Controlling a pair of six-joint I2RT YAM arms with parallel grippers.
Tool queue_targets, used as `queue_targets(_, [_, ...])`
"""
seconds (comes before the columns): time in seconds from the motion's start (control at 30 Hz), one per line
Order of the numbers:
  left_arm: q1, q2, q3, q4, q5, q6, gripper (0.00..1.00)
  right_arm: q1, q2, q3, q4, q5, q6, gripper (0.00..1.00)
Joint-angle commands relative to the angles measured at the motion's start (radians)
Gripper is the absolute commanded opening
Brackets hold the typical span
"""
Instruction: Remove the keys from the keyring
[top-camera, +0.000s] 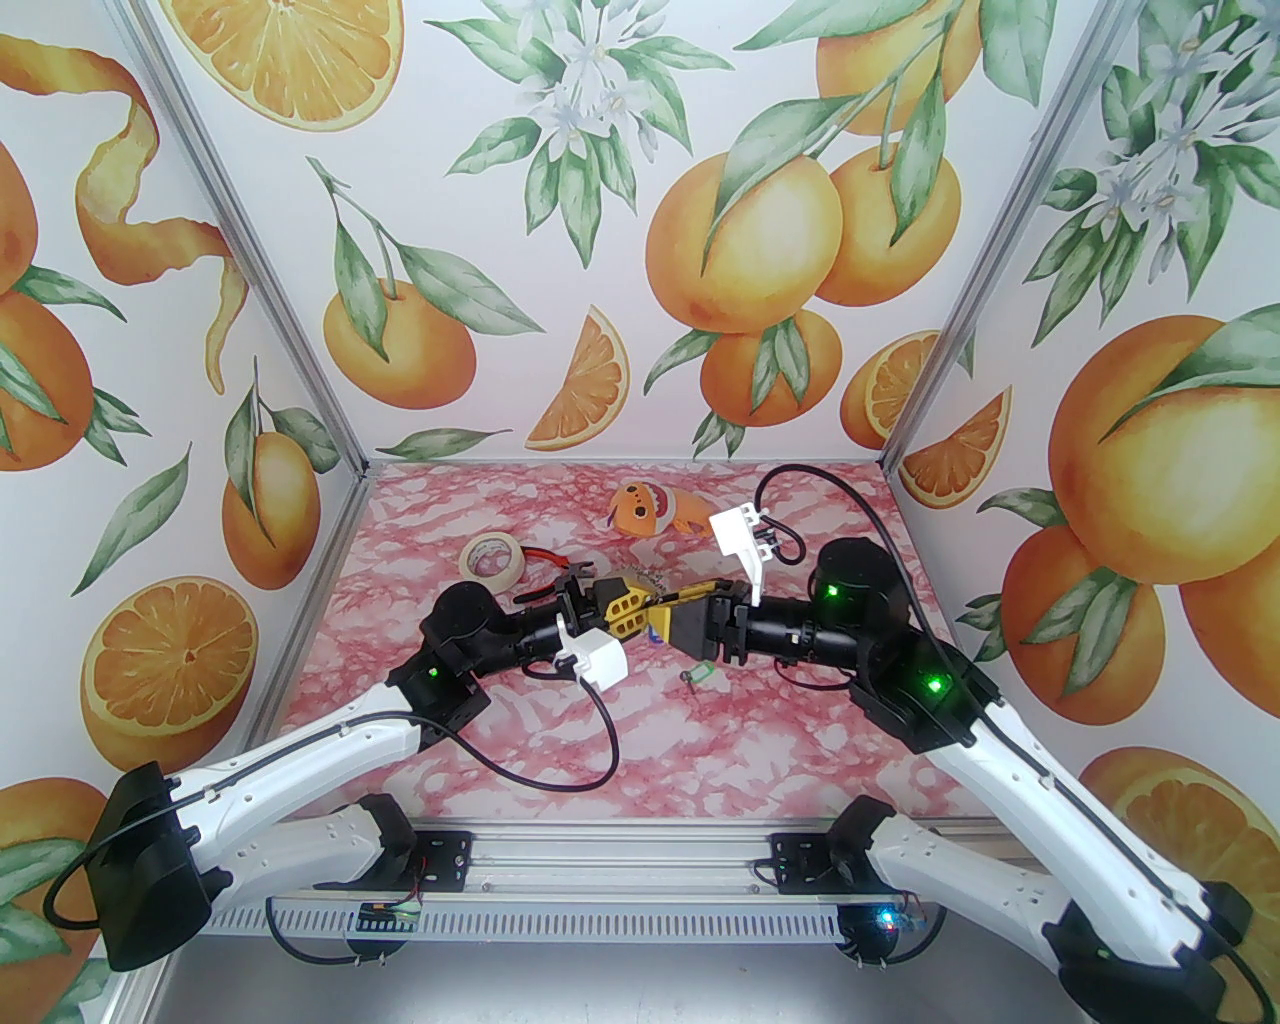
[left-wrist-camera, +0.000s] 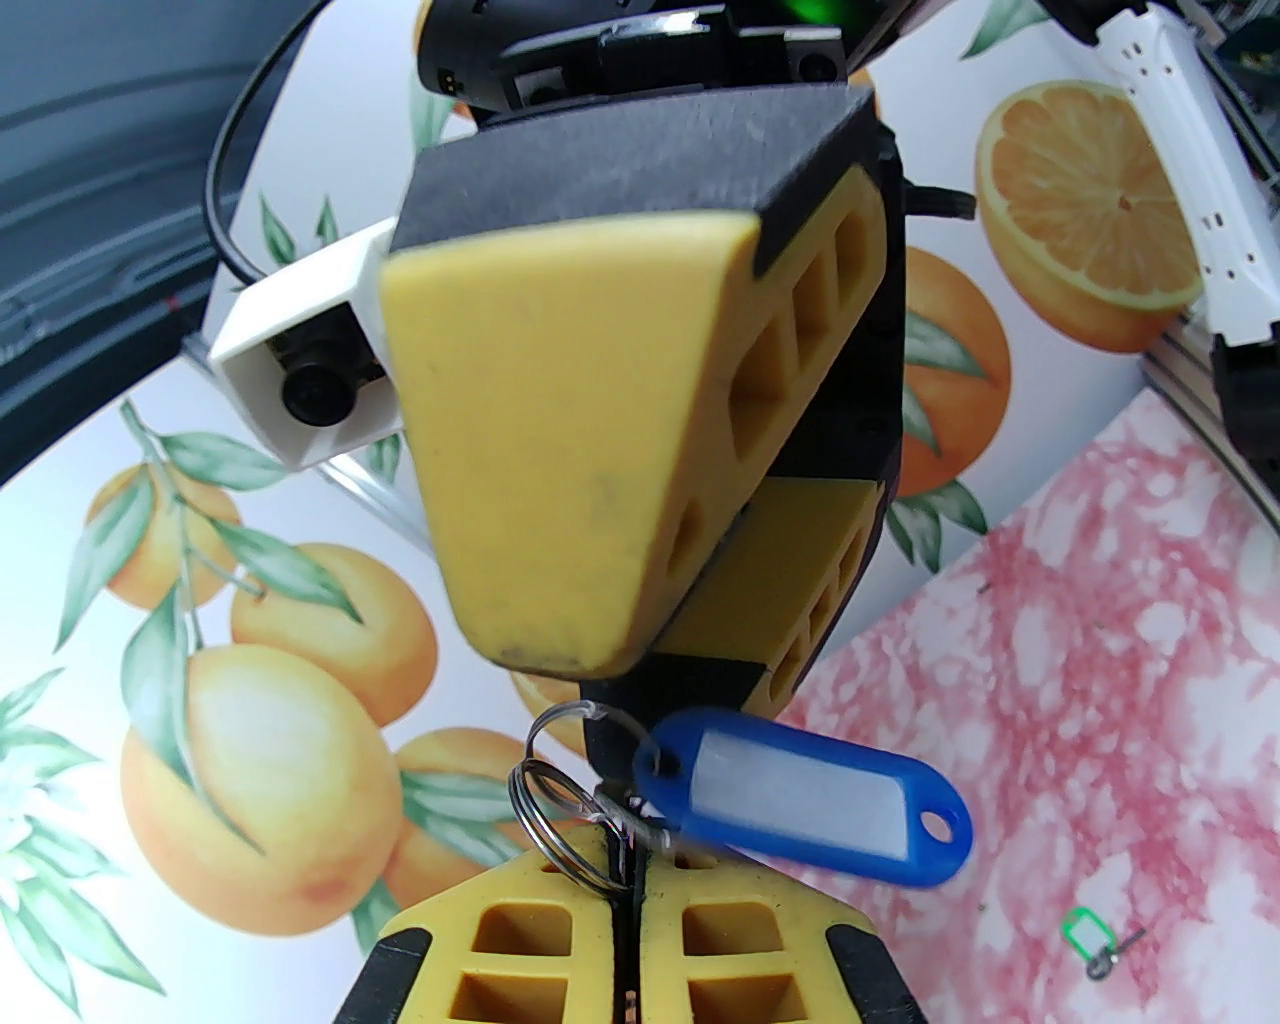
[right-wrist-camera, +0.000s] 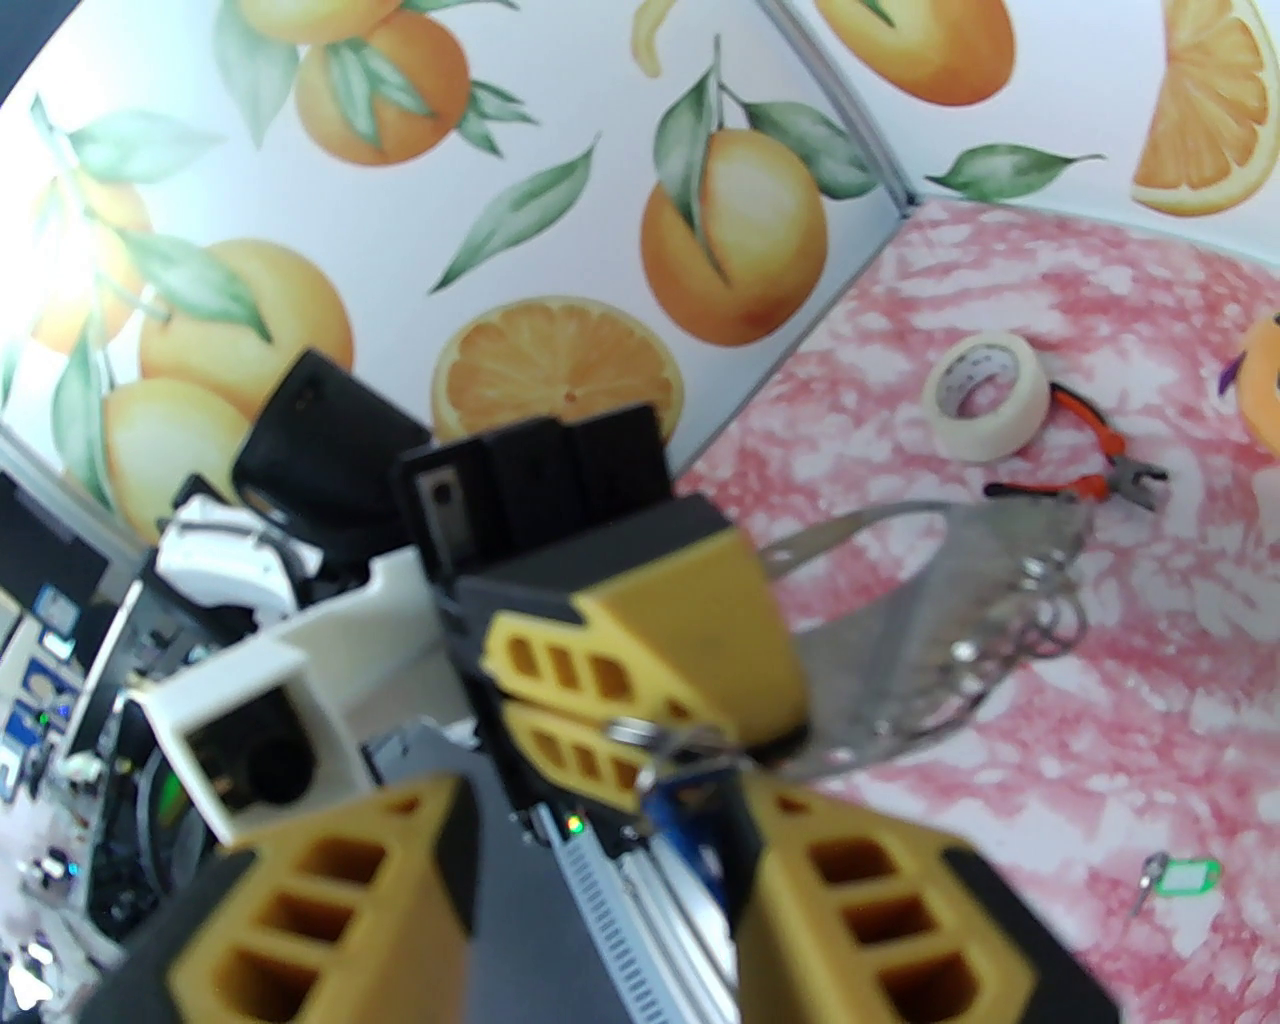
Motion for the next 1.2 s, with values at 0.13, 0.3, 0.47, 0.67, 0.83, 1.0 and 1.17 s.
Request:
queue_targets(0.13, [-0.006,-0.004,0.051,0.025,0.021,0.049,0.08,-0.014,-0.019,-0.031,0.024,0.006,0.029,0.47])
queue_targets(0.3, [-0.006,0.003,0.073,0.013,0.044,0.101,0.07,-0.013,0.009,-0.030,0.056,-0.042,0.031,0.44])
queue_targets(0.47, [-0.005,0.016,0.102,-0.022,0.051,0.125,0.08,-0.013,-0.020,-0.039,0.100,-0.038,0.021,0.41])
queue_targets(0.67, [-0.006,0.019,0.102,-0.021,0.041,0.127,0.08,-0.016,-0.041,-0.063,0.194,-0.059,0.072,0.37])
queue_targets(0.83, [-0.006,0.019,0.105,-0.026,0.046,0.130,0.08,-0.019,-0.075,-0.075,0.220,-0.045,0.089,0.35])
queue_targets(1.0, [-0.006,0.017,0.112,-0.034,0.052,0.129,0.08,-0.020,-0.053,-0.079,0.207,-0.045,0.089,0.30])
queue_targets(1.17, [-0.010,0.019,0.117,-0.037,0.062,0.128,0.08,-0.020,-0.032,-0.070,0.194,-0.039,0.076,0.31])
